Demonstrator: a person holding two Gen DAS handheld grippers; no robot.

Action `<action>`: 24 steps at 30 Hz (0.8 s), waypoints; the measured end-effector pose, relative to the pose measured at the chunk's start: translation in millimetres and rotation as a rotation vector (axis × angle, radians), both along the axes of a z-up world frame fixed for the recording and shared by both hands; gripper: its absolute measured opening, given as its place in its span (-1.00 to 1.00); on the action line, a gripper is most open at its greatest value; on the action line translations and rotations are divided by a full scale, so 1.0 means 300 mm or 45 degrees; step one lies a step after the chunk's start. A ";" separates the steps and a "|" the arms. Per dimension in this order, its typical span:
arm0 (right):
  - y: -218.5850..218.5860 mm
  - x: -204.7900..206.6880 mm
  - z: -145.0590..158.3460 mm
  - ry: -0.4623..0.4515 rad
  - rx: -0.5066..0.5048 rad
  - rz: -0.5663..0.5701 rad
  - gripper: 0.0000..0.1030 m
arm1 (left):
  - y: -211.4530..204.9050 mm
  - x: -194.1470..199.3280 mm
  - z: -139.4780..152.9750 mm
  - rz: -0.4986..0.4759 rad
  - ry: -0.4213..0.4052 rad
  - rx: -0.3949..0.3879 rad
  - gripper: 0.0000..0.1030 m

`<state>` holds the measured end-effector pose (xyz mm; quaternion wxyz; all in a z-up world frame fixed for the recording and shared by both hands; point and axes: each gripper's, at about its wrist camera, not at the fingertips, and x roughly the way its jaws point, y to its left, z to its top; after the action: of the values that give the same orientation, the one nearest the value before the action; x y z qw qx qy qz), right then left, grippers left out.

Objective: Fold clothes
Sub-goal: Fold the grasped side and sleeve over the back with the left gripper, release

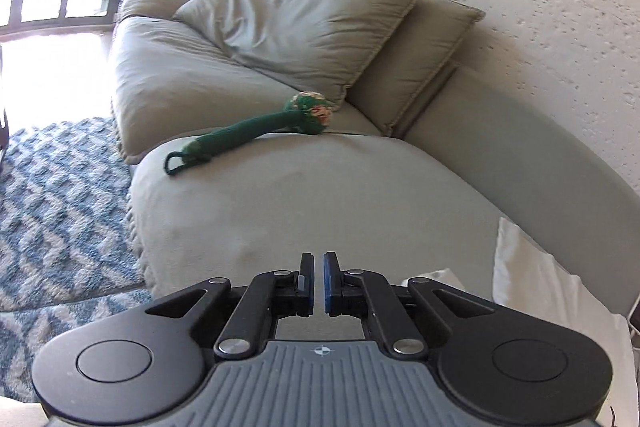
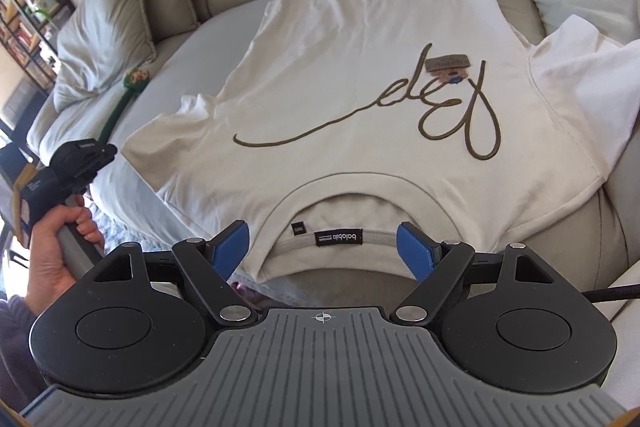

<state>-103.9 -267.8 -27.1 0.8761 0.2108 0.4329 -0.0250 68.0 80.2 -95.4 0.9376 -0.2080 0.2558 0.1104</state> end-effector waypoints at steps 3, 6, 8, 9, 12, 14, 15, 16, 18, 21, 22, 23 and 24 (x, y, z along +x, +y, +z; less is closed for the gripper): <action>-0.008 -0.014 0.005 -0.008 0.004 0.000 0.59 | 0.061 0.009 -0.011 -0.075 0.052 -0.286 -0.54; -0.025 -0.026 -0.001 -0.005 0.024 -0.022 0.59 | 0.107 0.007 -0.042 -0.151 0.042 -0.657 -0.19; -0.038 -0.034 -0.007 0.001 0.039 -0.037 0.59 | 0.122 0.003 -0.062 -0.177 0.061 -0.811 -0.09; -0.042 -0.036 -0.013 0.008 0.043 -0.042 0.59 | 0.126 0.001 -0.073 -0.182 0.081 -0.875 -0.04; -0.043 -0.035 -0.026 0.025 0.043 -0.045 0.59 | 0.129 0.004 -0.116 -0.175 0.155 -1.036 0.00; -0.042 -0.031 -0.034 0.036 0.044 -0.042 0.59 | 0.129 0.023 -0.128 -0.176 0.157 -1.083 -0.01; -0.038 -0.029 -0.036 0.039 0.046 -0.038 0.59 | 0.129 0.033 -0.132 -0.184 0.140 -1.111 -0.01; -0.034 -0.026 -0.038 0.042 0.043 -0.031 0.59 | 0.128 0.044 -0.137 -0.193 0.126 -1.141 -0.01; -0.024 -0.018 -0.042 0.050 0.032 -0.018 0.59 | 0.113 0.087 -0.170 -0.213 0.168 -1.225 0.01; -0.012 -0.007 -0.051 0.067 0.024 -0.001 0.59 | 0.088 0.144 -0.215 -0.226 0.228 -1.335 0.01; -0.009 -0.005 -0.053 0.070 0.020 0.003 0.59 | 0.080 0.154 -0.224 -0.216 0.234 -1.353 0.01; -0.005 -0.002 -0.054 0.074 0.016 0.008 0.59 | 0.078 0.162 -0.229 -0.198 0.235 -1.365 0.01; -0.002 0.000 -0.056 0.078 0.011 0.012 0.59 | 0.077 0.170 -0.234 -0.181 0.236 -1.377 0.01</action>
<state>-103.8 -268.4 -43.8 0.8616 0.2117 0.4607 -0.0255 119.0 103.2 -165.6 0.6758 -0.6317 0.3708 -0.0825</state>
